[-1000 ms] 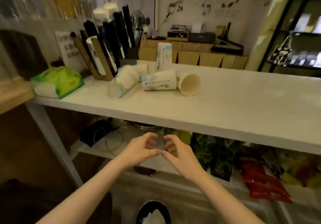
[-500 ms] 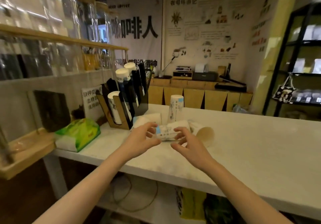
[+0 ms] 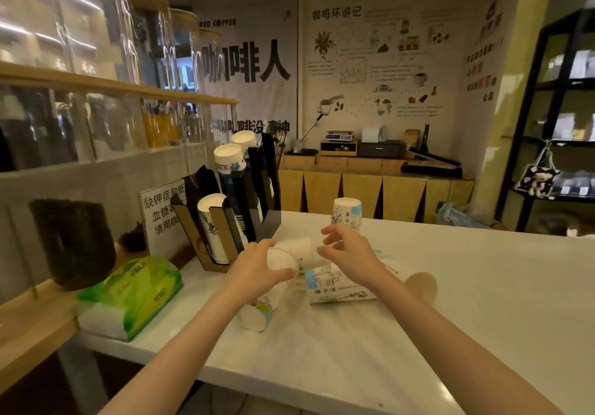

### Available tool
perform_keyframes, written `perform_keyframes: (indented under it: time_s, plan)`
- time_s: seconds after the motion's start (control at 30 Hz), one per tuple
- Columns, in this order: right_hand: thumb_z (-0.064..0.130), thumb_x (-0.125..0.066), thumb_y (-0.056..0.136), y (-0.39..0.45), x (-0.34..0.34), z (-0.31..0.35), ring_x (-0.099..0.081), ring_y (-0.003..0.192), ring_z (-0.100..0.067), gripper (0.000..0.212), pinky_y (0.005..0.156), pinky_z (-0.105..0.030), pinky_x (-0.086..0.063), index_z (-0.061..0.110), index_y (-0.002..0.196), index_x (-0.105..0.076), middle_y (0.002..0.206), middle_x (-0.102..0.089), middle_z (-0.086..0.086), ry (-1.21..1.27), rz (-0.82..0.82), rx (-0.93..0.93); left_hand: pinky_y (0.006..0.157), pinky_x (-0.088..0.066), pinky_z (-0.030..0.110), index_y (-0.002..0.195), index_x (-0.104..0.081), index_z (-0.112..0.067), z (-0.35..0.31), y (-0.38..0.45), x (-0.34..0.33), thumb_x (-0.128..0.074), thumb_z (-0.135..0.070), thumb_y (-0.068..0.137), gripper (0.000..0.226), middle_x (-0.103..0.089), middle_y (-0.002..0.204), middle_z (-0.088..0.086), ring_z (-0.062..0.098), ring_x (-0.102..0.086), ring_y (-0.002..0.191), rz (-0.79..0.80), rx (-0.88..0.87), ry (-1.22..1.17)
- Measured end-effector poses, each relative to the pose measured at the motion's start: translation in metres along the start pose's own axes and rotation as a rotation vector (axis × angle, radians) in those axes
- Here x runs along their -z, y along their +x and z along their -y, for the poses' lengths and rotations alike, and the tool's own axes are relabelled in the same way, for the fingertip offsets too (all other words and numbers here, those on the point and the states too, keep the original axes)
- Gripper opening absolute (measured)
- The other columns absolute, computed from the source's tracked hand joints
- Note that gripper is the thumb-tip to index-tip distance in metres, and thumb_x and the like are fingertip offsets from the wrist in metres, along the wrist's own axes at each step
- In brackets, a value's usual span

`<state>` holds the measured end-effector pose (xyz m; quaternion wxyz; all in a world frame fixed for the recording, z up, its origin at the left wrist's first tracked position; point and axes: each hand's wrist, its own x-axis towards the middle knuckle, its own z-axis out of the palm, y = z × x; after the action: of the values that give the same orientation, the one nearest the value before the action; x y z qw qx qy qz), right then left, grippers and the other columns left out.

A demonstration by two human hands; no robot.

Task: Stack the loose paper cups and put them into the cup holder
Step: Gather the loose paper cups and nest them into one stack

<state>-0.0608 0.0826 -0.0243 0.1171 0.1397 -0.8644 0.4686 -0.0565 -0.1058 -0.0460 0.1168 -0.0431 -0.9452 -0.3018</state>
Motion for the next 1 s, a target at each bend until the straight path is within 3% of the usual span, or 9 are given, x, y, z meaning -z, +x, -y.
perform_keyframes:
  time_s: [0.17, 0.27, 0.33, 0.47, 0.5, 0.6, 0.73, 0.87, 1.0]
  plan:
    - [0.021, -0.060, 0.084, 0.039, -0.012, -0.012, -0.053, 0.085, -0.016, 0.038, 0.052, -0.018, -0.040, 0.011, 0.119, -0.048, 0.110, -0.058, -0.009, -0.055, 0.047, -0.118, 0.091, -0.041, 0.039, 0.134, -0.025, -0.019, 0.014, 0.008, -0.021, -0.067, -0.061, 0.059, 0.096, -0.042, 0.131, 0.011, 0.028, -0.043, 0.118, 0.027, 0.182, 0.102]
    - [0.021, -0.060, 0.083, 0.059, -0.023, -0.018, -0.054, 0.099, -0.027, 0.040, 0.072, -0.033, -0.051, 0.007, 0.119, -0.049, 0.116, -0.057, -0.016, -0.154, 0.068, -0.183, 0.083, -0.046, 0.037, 0.130, -0.027, -0.019, 0.020, 0.007, -0.028, -0.066, -0.061, 0.057, 0.093, -0.048, 0.124, 0.009, 0.026, -0.049, 0.110, 0.064, 0.244, 0.109]
    - [0.021, -0.060, 0.082, 0.069, -0.030, -0.023, -0.056, 0.098, -0.029, 0.039, 0.081, -0.039, -0.051, 0.004, 0.115, -0.050, 0.111, -0.060, -0.015, -0.240, 0.090, -0.206, 0.080, -0.049, 0.037, 0.126, -0.029, -0.020, 0.023, 0.007, -0.031, -0.066, -0.059, 0.057, 0.088, -0.053, 0.120, 0.007, 0.024, -0.052, 0.104, 0.074, 0.273, 0.067]
    - [0.017, -0.059, 0.082, 0.080, -0.042, -0.029, -0.055, 0.080, -0.025, 0.029, 0.057, -0.029, -0.045, 0.000, 0.104, -0.053, 0.092, -0.057, -0.012, -0.234, 0.135, -0.259, 0.081, -0.050, 0.037, 0.129, -0.027, -0.023, 0.026, 0.007, -0.032, -0.066, -0.059, 0.058, 0.089, -0.054, 0.120, 0.004, 0.025, -0.053, 0.104, 0.049, 0.301, 0.050]
    - [0.015, -0.059, 0.082, 0.083, -0.044, -0.031, -0.058, 0.079, -0.028, 0.026, 0.057, -0.031, -0.047, -0.002, 0.101, -0.055, 0.090, -0.059, -0.014, -0.210, 0.134, -0.276, 0.079, -0.049, 0.036, 0.129, -0.027, -0.023, 0.027, 0.008, -0.032, -0.067, -0.058, 0.057, 0.089, -0.054, 0.119, 0.003, 0.024, -0.053, 0.103, 0.039, 0.303, 0.032]
    - [0.008, -0.060, 0.081, 0.090, -0.046, -0.033, -0.063, 0.083, -0.033, 0.018, 0.073, -0.041, -0.054, -0.001, 0.096, -0.060, 0.094, -0.066, -0.020, -0.143, 0.079, -0.276, 0.071, -0.046, 0.032, 0.129, -0.030, -0.024, 0.030, 0.010, -0.029, -0.071, -0.053, 0.056, 0.089, -0.053, 0.115, 0.001, 0.019, -0.050, 0.093, -0.009, 0.300, -0.089]
    - [0.010, -0.058, 0.083, 0.098, -0.041, -0.024, -0.060, 0.092, -0.025, 0.020, 0.084, -0.043, -0.051, 0.009, 0.103, -0.060, 0.103, -0.066, -0.011, -0.142, -0.009, -0.093, 0.070, -0.043, 0.029, 0.133, -0.027, -0.026, 0.029, 0.015, -0.028, -0.077, -0.044, 0.053, 0.096, -0.052, 0.124, 0.000, 0.015, -0.046, 0.092, -0.123, 0.264, -0.220]
    - [0.012, -0.054, 0.087, 0.101, -0.018, -0.002, -0.061, 0.089, -0.022, 0.017, 0.078, -0.038, -0.050, 0.011, 0.100, -0.065, 0.098, -0.070, -0.008, -0.161, -0.200, 0.261, 0.066, -0.041, 0.020, 0.131, -0.027, -0.034, 0.021, 0.019, -0.035, -0.082, -0.032, 0.048, 0.100, -0.049, 0.113, -0.012, 0.009, -0.047, 0.097, -0.242, 0.138, -0.406]
    - [0.011, -0.053, 0.088, 0.099, 0.009, 0.021, -0.061, 0.093, -0.026, 0.021, 0.076, -0.029, -0.044, 0.006, 0.104, -0.065, 0.100, -0.070, -0.014, -0.169, -0.392, 0.522, 0.088, -0.050, 0.039, 0.128, -0.031, -0.032, 0.014, 0.028, -0.048, -0.084, -0.025, 0.048, 0.095, -0.051, 0.121, -0.007, 0.015, -0.049, 0.111, -0.299, 0.091, -0.579]
